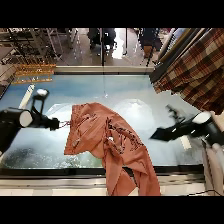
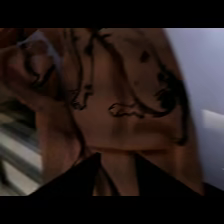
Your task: Fold the clothes and pants, and hang the long-sleeved shirts on hangers.
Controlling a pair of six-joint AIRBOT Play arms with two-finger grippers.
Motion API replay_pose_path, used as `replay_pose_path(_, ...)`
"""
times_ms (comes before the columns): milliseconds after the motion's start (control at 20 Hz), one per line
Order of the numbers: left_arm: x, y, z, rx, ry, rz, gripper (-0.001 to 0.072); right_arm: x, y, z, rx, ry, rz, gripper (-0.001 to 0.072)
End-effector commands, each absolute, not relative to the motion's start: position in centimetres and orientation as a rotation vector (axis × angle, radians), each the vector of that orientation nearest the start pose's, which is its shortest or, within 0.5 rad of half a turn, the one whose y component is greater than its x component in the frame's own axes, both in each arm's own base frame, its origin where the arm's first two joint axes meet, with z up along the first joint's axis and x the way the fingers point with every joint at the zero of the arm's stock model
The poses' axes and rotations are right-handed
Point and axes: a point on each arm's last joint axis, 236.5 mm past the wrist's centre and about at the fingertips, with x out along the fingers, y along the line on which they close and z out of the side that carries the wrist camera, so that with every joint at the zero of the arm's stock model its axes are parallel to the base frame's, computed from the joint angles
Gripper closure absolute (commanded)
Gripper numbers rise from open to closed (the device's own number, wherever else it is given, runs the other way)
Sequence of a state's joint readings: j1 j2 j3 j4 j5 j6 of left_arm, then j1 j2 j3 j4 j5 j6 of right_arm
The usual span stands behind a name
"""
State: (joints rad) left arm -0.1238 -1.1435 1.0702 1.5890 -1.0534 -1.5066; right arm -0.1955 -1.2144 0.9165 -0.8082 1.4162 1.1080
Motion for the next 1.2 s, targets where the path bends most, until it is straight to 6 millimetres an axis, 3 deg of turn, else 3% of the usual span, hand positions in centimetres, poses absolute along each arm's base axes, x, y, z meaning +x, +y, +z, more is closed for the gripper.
replay_pose_path(0, 33.1, -7.8, -2.6, 0.14, 1.261, -0.361, 0.0127, 22.0, 20.8, 1.1, 0.689, 1.406, 0.948, 0.0262)
replay_pose_path(100, 30.0, -9.4, -5.2, 0.209, 1.309, -0.54, 0.0129, 17.8, 24.0, -1.1, 0.558, 1.498, 1.003, 0.0241)
replay_pose_path(250, 27.6, -9.6, -6.9, 0.329, 1.327, -0.691, 0.013, 15.8, 27.2, -3.6, 0.463, 1.569, 0.889, 0.0248)
replay_pose_path(300, 27.4, -9.6, -7.2, 0.364, 1.319, -0.724, 0.013, 14.7, 27.3, -4.5, 0.425, 1.613, 0.846, 0.0284)
replay_pose_path(450, 27.9, -10.2, -7.1, 0.405, 1.259, -0.777, 0.0129, 12.3, 27.2, -6.7, 0.31, 1.695, 0.738, 0.0295)
replay_pose_path(550, 27.9, -11.8, -6.6, 0.395, 1.206, -0.858, 0.013, 11.6, 27.9, -7.5, 0.302, 1.708, 0.716, 0.0295)
replay_pose_path(800, 28.1, -14.9, -5.5, 0.287, 1.129, -0.947, 0.013, 12.9, 29.4, -8.7, 0.414, 1.707, 0.64, 0.0283)
replay_pose_path(950, 27.8, -16.0, -7.2, 0.193, 1.184, -0.967, 0.0134, 13.3, 30.2, -9.1, 0.478, 1.714, 0.62, 0.0286)
replay_pose_path(1000, 27.6, -16.3, -7.9, 0.157, 1.211, -0.972, 0.0224, 13.5, 30.2, -9.2, 0.475, 1.712, 0.617, 0.0397)
replay_pose_path(1050, 27.5, -16.7, -8.5, 0.123, 1.23, -0.976, 0.0404, 13.5, 30.0, -9.3, 0.46, 1.706, 0.62, 0.0614)
replay_pose_path(1100, 27.5, -17.1, -8.9, 0.081, 1.241, -0.979, 0.0476, 13.5, 29.7, -9.4, 0.422, 1.707, 0.627, 0.0691)
replay_pose_path(1150, 27.8, -17.4, -9.2, 0.057, 1.242, -0.968, 0.0506, 13.6, 29.3, -9.3, 0.373, 1.699, 0.64, 0.0692)
